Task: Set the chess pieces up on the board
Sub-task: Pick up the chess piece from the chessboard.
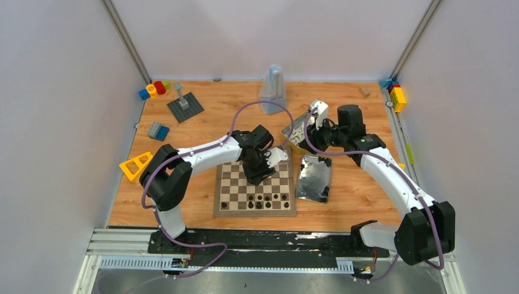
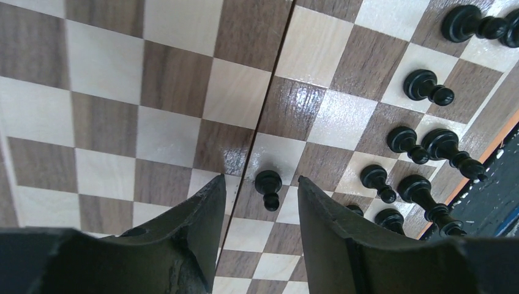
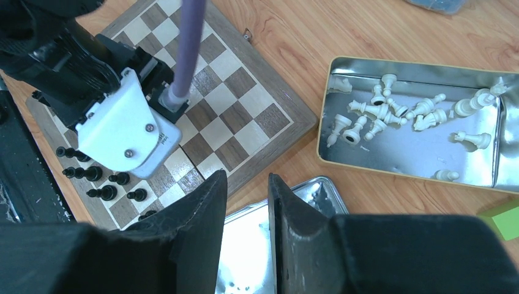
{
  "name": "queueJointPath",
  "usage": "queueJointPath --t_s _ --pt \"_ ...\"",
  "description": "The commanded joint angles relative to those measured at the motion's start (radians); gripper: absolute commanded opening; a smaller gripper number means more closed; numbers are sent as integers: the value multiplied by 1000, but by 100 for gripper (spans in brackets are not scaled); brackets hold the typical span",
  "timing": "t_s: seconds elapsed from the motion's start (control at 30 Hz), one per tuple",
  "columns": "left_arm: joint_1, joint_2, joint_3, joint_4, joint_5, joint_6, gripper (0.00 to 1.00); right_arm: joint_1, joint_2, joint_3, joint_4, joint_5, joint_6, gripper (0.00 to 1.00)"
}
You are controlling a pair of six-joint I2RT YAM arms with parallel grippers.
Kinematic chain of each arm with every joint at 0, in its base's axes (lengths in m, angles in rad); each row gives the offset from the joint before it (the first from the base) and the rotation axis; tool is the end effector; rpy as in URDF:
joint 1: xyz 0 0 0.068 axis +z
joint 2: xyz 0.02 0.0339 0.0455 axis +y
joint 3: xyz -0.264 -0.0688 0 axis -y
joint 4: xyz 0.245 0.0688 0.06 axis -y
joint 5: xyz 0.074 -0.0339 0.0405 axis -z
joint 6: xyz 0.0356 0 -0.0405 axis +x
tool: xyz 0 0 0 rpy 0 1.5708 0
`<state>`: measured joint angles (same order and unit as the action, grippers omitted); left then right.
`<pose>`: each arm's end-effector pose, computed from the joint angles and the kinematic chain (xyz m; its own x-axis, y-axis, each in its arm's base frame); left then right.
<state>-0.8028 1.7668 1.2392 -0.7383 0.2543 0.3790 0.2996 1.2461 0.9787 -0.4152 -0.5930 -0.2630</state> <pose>0.2338 -0.2550 0.1975 -0.3386 0.8661 -0.3677 0.9407 0.3203 -0.1119 0.2504 0.0982 0.2915 -0.4106 -0.3525 -0.8409 -0.7931 0.5931 0.1387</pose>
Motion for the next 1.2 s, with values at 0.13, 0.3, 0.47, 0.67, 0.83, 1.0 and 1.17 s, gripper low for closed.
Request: queueJointPath --t_s 0.13,0.3,0.47,0.67,0.83,1.0,1.17 --pt "-23 23 51 -39 -7 27 48 -5 4 12 8 -21 -5 31" --pt "-29 32 64 -50 -3 27 42 -4 7 12 4 -24 -5 30" --pt "-32 31 72 -59 -7 29 34 -6 11 12 1 -29 -8 30" --pt "-31 17 77 -60 -8 27 31 -7 25 18 -7 -35 -10 29" --pt "-32 12 76 -66 0 30 22 -7 31 21 -12 -33 -13 29" --pt "-31 -6 72 -82 3 42 7 -8 35 22 -13 -29 -16 28" --pt "-32 -84 51 -101 -2 67 0 -12 35 24 -15 -23 -18 28"
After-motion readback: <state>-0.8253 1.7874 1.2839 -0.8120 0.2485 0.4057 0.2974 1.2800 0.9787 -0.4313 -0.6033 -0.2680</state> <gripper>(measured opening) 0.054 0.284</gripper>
